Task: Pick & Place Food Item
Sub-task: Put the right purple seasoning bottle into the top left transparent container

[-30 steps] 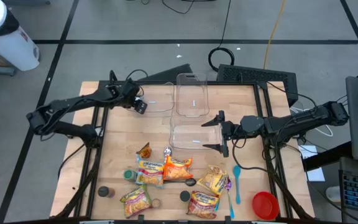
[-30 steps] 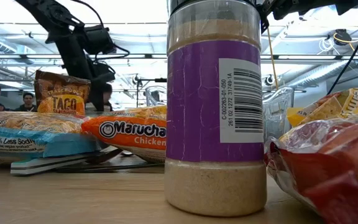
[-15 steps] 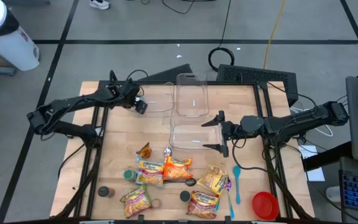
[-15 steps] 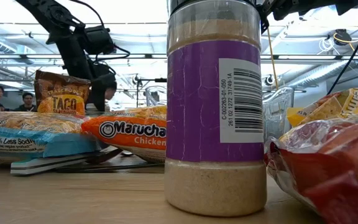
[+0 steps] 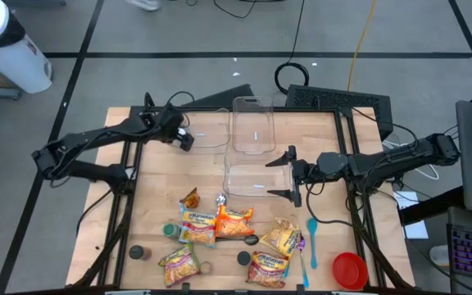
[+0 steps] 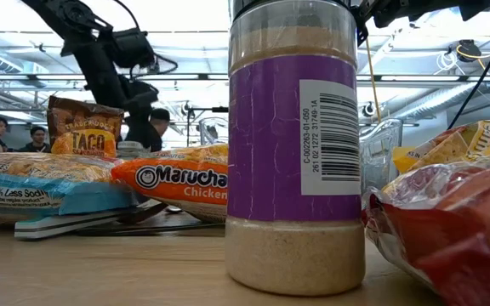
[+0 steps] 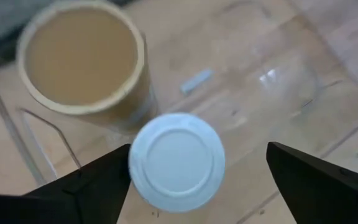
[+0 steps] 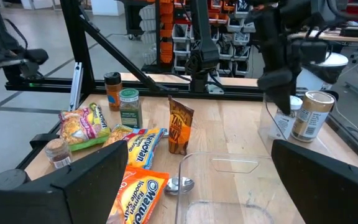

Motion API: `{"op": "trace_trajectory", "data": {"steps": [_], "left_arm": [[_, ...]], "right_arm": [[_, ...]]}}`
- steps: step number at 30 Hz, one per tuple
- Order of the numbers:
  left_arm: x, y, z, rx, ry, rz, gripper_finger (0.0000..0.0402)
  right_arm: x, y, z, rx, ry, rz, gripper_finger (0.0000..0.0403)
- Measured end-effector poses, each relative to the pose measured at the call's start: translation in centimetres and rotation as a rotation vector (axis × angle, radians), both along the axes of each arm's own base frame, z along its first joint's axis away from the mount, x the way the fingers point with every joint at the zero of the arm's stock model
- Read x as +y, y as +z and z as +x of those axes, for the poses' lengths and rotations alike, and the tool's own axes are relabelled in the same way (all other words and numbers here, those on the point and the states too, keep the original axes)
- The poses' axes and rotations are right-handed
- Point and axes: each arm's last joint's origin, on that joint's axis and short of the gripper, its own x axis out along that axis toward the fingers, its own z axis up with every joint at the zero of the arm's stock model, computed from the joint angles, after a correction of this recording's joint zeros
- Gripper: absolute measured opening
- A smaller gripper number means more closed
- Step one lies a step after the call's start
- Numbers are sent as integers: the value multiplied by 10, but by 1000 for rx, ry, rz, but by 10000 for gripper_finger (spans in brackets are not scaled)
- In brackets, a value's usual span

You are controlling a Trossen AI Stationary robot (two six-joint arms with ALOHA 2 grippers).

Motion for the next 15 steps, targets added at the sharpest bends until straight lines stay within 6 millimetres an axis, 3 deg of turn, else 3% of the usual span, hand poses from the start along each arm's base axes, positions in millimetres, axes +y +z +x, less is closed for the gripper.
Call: {"op": "trace_trajectory", "data": {"steps": [6,15], "left_arm": [[-7,34,-10,-117,0,95,351],[-31,85,-43,-299,7,238,351]], "right_arm": [[0,0,0,0,0,0,391],[0,0,0,3,0,0,391]]}}
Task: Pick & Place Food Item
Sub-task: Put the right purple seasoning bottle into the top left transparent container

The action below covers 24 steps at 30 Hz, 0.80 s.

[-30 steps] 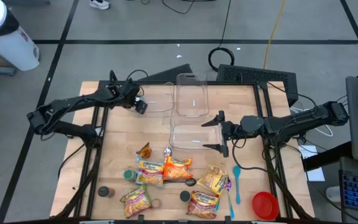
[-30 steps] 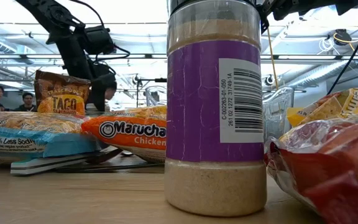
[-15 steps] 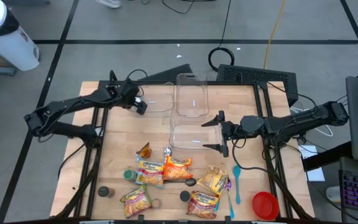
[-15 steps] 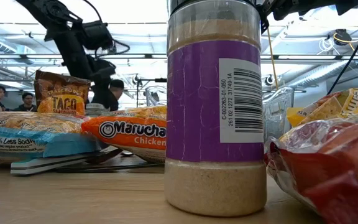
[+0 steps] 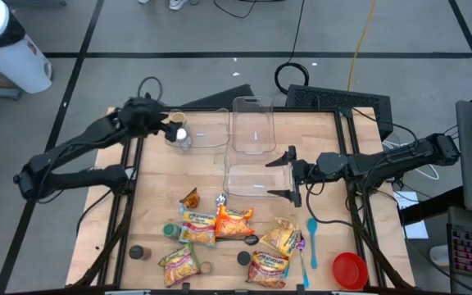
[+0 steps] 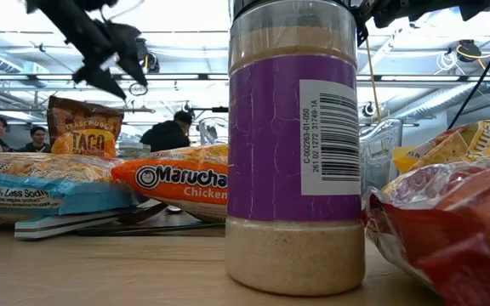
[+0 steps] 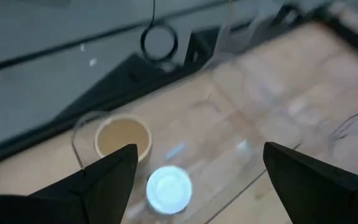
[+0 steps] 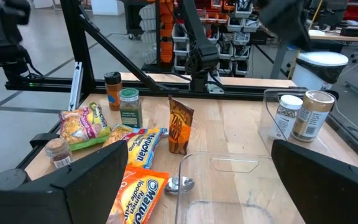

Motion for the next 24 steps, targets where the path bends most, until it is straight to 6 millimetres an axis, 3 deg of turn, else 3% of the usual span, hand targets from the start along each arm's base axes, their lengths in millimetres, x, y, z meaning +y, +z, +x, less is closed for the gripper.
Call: {"op": "trace_trajectory", "data": {"steps": [8,18,24], "left_arm": [[-38,22,-17,-199,-117,77,351],[-84,-4,3,-398,-315,240,351],[-114,-17,12,-549,-500,373,351]], "right_arm": [[0,-1,0,14,1,1,391],[1,-3,-1,33,-3,51,391],[14,-8,-4,91,42,102,391]]}}
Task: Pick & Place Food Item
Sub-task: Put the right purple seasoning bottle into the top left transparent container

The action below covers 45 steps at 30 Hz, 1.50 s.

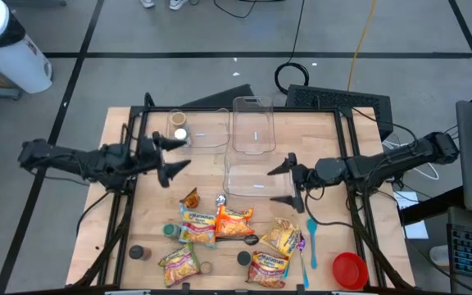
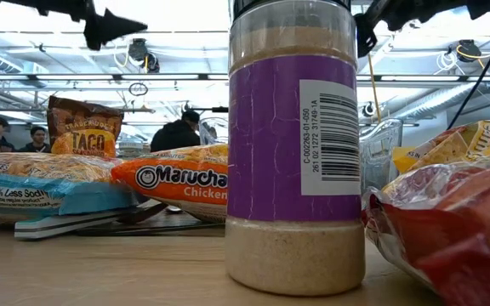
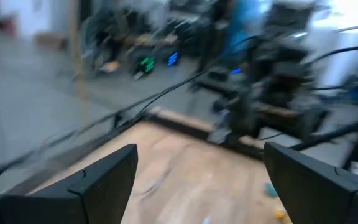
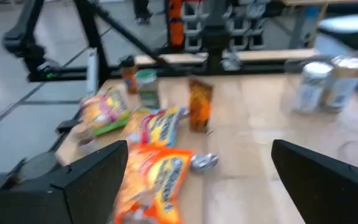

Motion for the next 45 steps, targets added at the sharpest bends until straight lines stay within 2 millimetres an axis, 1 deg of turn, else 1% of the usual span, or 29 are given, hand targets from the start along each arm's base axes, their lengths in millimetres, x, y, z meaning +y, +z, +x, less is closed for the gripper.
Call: {"op": "trace_trajectory", "data": {"steps": [3,5,10,15,20,24,27,31,34,39,45], "left_arm": [[-11,1,-1,-50,-65,43,351],[-15,1,-2,-53,-82,57,351],[-19,-2,0,-34,-89,59,351],[-20,-5,5,-23,-89,10,351],[-21,-9,10,-3,-90,-15,351],[-21,-10,13,-9,-83,-17,351],[-20,-9,13,-19,-78,-43,351],[-19,-9,13,-30,-72,-86,351],[-18,-9,13,-41,-71,-117,351],[-18,-9,13,-45,-70,-123,351],[-18,-8,13,-51,-69,-127,351]], "right_arm": [[12,1,-2,-12,48,22,391],[21,2,-2,-33,86,23,391],[42,-9,9,-48,149,31,391],[63,-38,25,16,212,-18,391],[87,-68,33,88,273,-44,391],[104,-83,37,73,310,-10,391],[113,-92,39,66,322,13,391],[122,-99,50,70,331,5,391],[132,-102,63,94,345,-43,391],[146,-108,83,157,365,-121,391],[156,-116,99,150,364,-118,391]]}}
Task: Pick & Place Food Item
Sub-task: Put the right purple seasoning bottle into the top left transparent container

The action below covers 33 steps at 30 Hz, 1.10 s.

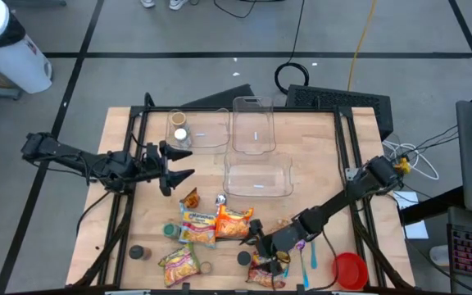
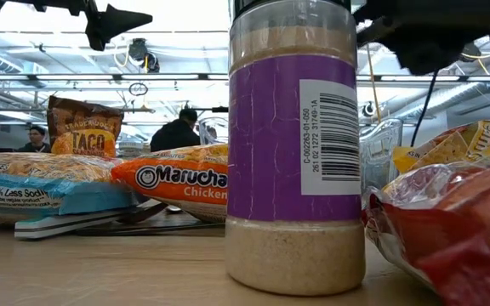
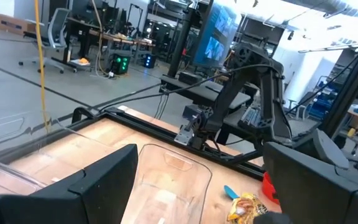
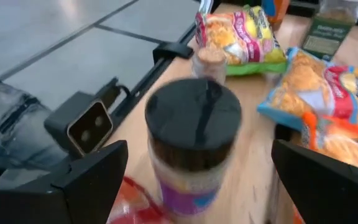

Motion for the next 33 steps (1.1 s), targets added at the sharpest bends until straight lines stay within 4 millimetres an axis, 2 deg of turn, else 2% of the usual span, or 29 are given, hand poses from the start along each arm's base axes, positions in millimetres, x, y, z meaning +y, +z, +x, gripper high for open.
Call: {"op": "trace_trajectory", "data": {"steps": [6,11,15,25,29,33], "left_arm": [[0,1,0,-8,2,-2,351],[0,1,0,-6,2,-2,351],[0,1,0,-8,2,-5,351],[0,1,0,-9,2,-5,351],[0,1,0,-12,1,-18,351],[0,1,0,-12,0,-22,351]], "right_arm": [[5,-17,8,13,-3,-8,391],[6,-22,9,28,-13,5,379],[6,-21,10,16,-15,13,336],[6,-20,10,6,-16,19,192],[4,-7,7,-4,-13,19,153],[-2,26,-1,-24,-26,18,152]]}}
